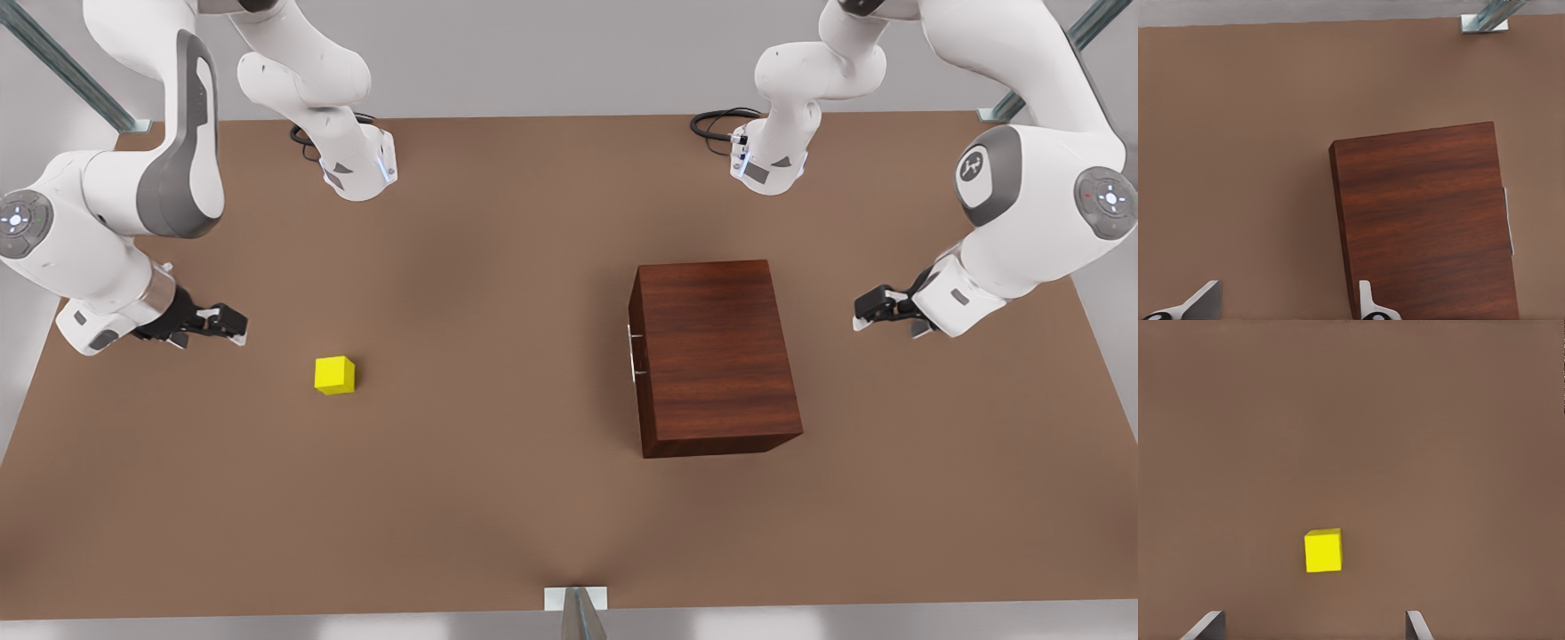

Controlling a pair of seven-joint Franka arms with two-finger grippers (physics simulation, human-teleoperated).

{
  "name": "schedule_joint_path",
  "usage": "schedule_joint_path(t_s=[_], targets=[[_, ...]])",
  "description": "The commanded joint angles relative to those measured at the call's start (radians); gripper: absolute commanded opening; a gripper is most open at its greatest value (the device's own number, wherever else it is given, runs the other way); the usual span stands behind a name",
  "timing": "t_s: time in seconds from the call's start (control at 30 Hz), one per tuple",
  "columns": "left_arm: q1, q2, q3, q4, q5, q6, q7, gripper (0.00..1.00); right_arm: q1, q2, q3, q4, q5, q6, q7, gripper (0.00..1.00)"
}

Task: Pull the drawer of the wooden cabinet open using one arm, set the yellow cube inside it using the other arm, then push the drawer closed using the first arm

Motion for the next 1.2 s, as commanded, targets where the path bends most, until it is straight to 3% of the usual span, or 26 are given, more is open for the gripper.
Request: schedule_joint_path(t_s=[0.0,0.03,0.1,0.13,0.17,0.27,0.43,0.53,0.7,0.9,1.17], targets=[[-0.003,-0.001,0.0,-0.003,0.0,0.02,-0.025,1.0,-0.004,-0.001,0.0,0.0,0.001,0.011,-0.022,1.0],[-0.009,-0.001,0.0,0.006,-0.001,0.02,-0.032,1.0,-0.004,0.001,0.0,0.0,0.002,0.011,-0.017,1.0],[-0.049,0.004,-0.01,0.006,-0.001,0.018,-0.135,1.0,0.009,0.001,0.0,0.014,-0.016,-0.015,0.318,1.0],[-0.12,0.005,-0.011,0.016,0.016,0.018,-0.33,1.0,-0.008,0.002,-0.011,0.016,-0.004,-0.04,0.6,1.0],[-0.204,0.008,-0.013,0.028,0.023,0.02,-0.341,1.0,-0.016,0.011,-0.011,0.016,-0.004,-0.034,1.08,1.0],[-0.411,0.183,-0.01,0.204,0.057,0.031,-0.606,1.0,-0.041,0.039,-0.011,0.013,0.005,0.046,1.428,1.0],[-0.637,0.31,-0.01,0.21,0.215,0.164,-1.128,1.0,-0.042,0.073,-0.011,0.013,0.014,0.068,1.458,1.0],[-0.672,0.376,-0.011,0.204,0.198,0.172,-1.226,1.0,-0.041,0.074,-0.011,0.007,0.014,0.071,1.458,1.0],[-0.664,0.458,0.004,0.201,0.178,0.292,-1.217,1.0,-0.041,0.077,-0.011,0.005,0.014,0.085,1.46,1.0],[-0.755,0.484,0.003,0.177,0.412,0.227,-1.254,1.0,-0.037,0.079,-0.011,0.005,0.014,0.089,1.467,1.0],[-0.758,0.519,0.004,0.158,0.487,0.186,-1.112,1.0,-0.028,0.126,-0.003,0.017,0.005,0.151,1.466,1.0]])
